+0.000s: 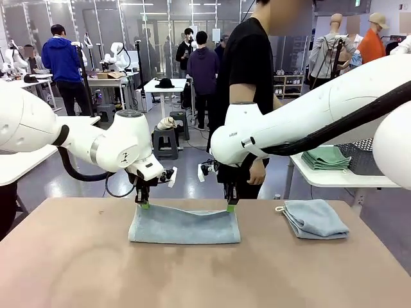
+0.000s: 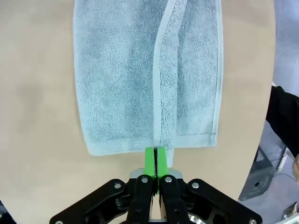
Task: Fold the towels and place them in the basket.
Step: When a person lays out a Towel with hook on the table, fold it in half twice.
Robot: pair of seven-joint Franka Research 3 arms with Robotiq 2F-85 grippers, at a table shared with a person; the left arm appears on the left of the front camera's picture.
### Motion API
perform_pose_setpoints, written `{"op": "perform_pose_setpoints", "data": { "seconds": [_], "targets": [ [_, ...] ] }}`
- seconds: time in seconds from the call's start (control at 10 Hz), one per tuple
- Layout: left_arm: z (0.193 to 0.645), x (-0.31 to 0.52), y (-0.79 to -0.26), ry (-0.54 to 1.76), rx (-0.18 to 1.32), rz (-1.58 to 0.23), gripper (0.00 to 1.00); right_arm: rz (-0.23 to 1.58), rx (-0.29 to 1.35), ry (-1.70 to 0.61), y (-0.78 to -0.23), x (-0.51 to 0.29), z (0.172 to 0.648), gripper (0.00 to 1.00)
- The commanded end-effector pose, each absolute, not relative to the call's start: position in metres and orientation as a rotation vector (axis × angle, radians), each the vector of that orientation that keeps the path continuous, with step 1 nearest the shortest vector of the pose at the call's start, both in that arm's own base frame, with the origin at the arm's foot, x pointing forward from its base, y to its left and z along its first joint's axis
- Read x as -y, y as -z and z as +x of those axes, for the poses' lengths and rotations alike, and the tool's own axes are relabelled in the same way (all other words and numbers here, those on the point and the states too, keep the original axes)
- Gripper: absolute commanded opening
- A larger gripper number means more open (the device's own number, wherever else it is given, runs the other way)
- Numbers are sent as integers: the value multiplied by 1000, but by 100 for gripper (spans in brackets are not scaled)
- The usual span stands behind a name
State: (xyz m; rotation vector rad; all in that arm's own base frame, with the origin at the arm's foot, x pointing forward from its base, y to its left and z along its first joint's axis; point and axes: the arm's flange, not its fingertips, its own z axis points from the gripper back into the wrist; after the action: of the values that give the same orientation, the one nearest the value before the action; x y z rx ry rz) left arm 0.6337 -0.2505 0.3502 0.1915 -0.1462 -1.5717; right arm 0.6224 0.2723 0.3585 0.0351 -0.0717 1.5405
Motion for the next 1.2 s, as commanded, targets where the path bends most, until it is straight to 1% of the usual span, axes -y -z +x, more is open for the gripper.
{"op": "perform_pose_setpoints", "data": {
  "seconds": [0.0,0.2,0.3,0.4,0.5,0.6,0.7,0.8,0.9,1.0,1.1],
  "targets": [
    [643,252,-347,1525,133,223,4,26,54,-1550,-356,-271,632,3],
    [644,250,-344,1510,135,232,4,6,54,-1543,-351,-272,635,3],
    [644,248,-343,1498,131,234,23,9,56,-1540,-350,-271,635,22],
    [644,246,-343,1490,152,244,21,-6,79,-1544,-351,-270,635,22],
    [642,244,-346,1489,168,263,40,-12,95,-1543,-352,-269,633,41],
    [640,242,-353,1491,191,268,37,-4,105,-1550,-355,-268,633,26],
    [640,241,-362,1504,214,273,52,-3,111,-1554,-361,-265,632,61],
    [638,236,-381,1519,229,243,52,-5,131,-1550,-375,-263,629,45],
    [633,233,-404,1530,245,177,52,28,118,-1514,-393,-261,622,45],
    [623,229,-434,1500,218,21,52,39,121,-1472,-419,-259,609,45],
    [606,220,-468,1483,222,-49,52,46,132,-1423,-449,-257,590,45]
  ]
}}
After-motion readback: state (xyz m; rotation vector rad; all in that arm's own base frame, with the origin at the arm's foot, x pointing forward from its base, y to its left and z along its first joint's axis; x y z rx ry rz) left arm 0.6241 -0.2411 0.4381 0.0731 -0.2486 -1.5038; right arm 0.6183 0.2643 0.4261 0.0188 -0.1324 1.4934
